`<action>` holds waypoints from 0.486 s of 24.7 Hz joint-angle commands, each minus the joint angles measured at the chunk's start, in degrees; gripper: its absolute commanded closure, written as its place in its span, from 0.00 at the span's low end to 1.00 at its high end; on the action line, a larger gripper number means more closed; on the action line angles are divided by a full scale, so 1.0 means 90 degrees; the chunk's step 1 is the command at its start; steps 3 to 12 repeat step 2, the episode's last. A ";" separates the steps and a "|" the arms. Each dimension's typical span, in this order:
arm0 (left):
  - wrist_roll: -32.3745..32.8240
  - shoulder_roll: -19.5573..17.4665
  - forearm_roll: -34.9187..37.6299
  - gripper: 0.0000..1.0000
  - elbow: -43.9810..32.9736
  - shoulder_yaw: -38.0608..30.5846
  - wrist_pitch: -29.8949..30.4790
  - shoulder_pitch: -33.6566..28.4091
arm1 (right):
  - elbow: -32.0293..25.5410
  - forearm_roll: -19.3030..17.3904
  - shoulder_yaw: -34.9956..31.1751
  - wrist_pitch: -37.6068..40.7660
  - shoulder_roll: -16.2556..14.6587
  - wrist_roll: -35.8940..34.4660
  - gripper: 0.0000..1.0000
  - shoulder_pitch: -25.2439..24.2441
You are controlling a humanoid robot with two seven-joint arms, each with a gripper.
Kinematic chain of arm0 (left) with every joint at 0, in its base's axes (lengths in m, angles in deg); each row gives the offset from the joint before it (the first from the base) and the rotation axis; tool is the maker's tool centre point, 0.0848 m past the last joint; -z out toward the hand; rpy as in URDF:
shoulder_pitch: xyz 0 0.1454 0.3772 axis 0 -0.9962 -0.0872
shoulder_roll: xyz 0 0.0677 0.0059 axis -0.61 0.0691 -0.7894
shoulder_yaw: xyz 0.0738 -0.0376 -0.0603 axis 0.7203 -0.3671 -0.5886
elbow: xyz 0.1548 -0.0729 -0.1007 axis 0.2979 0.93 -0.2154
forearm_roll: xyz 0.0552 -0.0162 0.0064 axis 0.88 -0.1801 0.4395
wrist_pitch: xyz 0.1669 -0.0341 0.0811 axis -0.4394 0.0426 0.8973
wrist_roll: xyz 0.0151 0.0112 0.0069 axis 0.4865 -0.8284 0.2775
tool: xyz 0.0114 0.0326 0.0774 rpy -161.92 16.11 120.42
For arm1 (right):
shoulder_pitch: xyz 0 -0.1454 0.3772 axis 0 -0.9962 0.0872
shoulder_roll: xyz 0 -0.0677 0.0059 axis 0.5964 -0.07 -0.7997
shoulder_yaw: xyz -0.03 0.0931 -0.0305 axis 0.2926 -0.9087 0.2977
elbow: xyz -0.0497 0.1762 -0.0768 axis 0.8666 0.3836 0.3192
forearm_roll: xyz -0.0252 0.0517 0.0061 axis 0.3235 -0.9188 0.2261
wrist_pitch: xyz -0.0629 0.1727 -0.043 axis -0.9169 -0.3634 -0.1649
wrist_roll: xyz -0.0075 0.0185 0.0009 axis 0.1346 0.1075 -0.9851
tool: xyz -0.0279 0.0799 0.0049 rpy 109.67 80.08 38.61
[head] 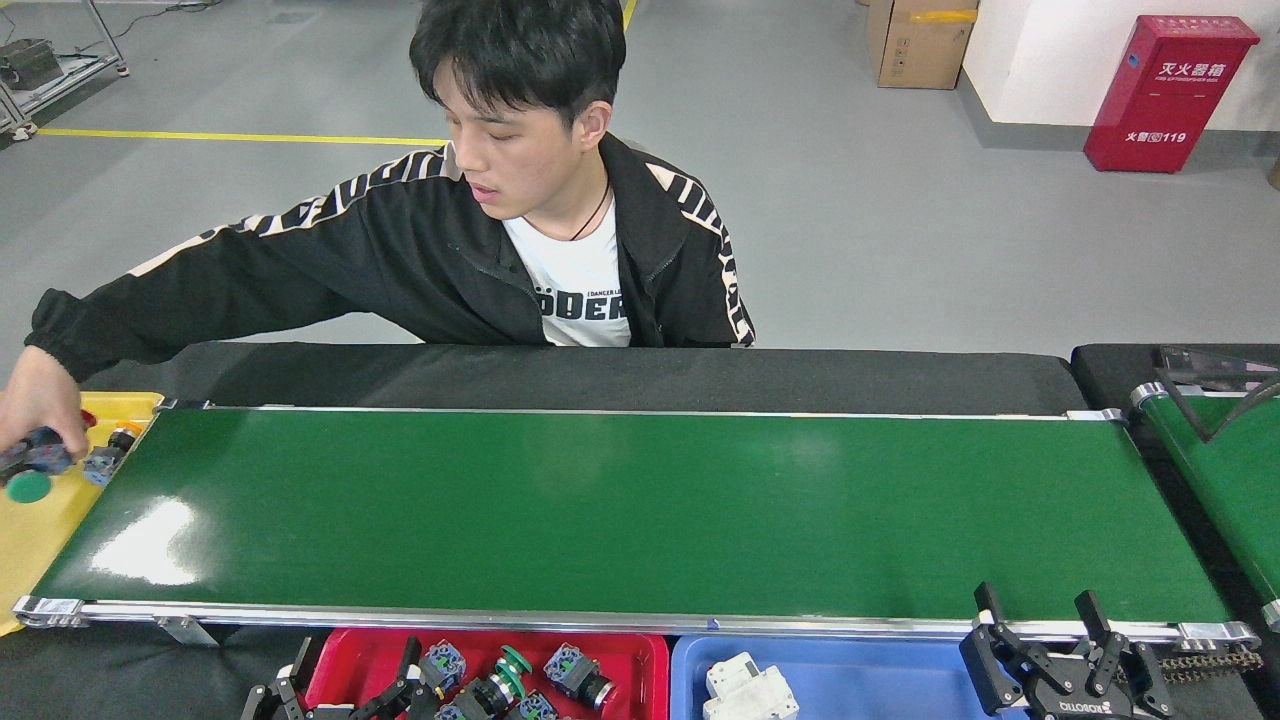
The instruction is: Pick switch part from conveyor to tray
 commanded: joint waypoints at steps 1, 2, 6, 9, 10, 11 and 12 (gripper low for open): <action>-0.0076 -0.0103 0.0016 0.00 -0.0089 -0.0006 -0.0016 0.0035 | -0.0096 0.0048 -0.0006 0.0028 -0.0071 -0.0010 0.01 0.0012; -0.0076 -0.0142 0.0016 0.00 -0.0089 -0.0006 -0.0016 0.0035 | -0.0096 0.0116 -0.0006 0.0028 -0.0061 -0.0010 0.01 0.0012; -0.0076 -0.0142 0.0016 0.00 -0.0089 -0.0006 -0.0016 0.0035 | -0.0096 0.0116 -0.0006 0.0028 -0.0061 -0.0010 0.01 0.0012; -0.0076 -0.0142 0.0016 0.00 -0.0089 -0.0006 -0.0016 0.0035 | -0.0096 0.0116 -0.0006 0.0028 -0.0061 -0.0010 0.01 0.0012; -0.0076 -0.0142 0.0016 0.00 -0.0089 -0.0006 -0.0016 0.0035 | -0.0096 0.0116 -0.0006 0.0028 -0.0061 -0.0010 0.01 0.0012; -0.0076 -0.0142 0.0016 0.00 -0.0089 -0.0006 -0.0016 0.0035 | -0.0096 0.0116 -0.0006 0.0028 -0.0061 -0.0010 0.01 0.0012; -0.0076 -0.0142 0.0016 0.00 -0.0089 -0.0006 -0.0016 0.0035 | -0.0096 0.0116 -0.0006 0.0028 -0.0061 -0.0010 0.01 0.0012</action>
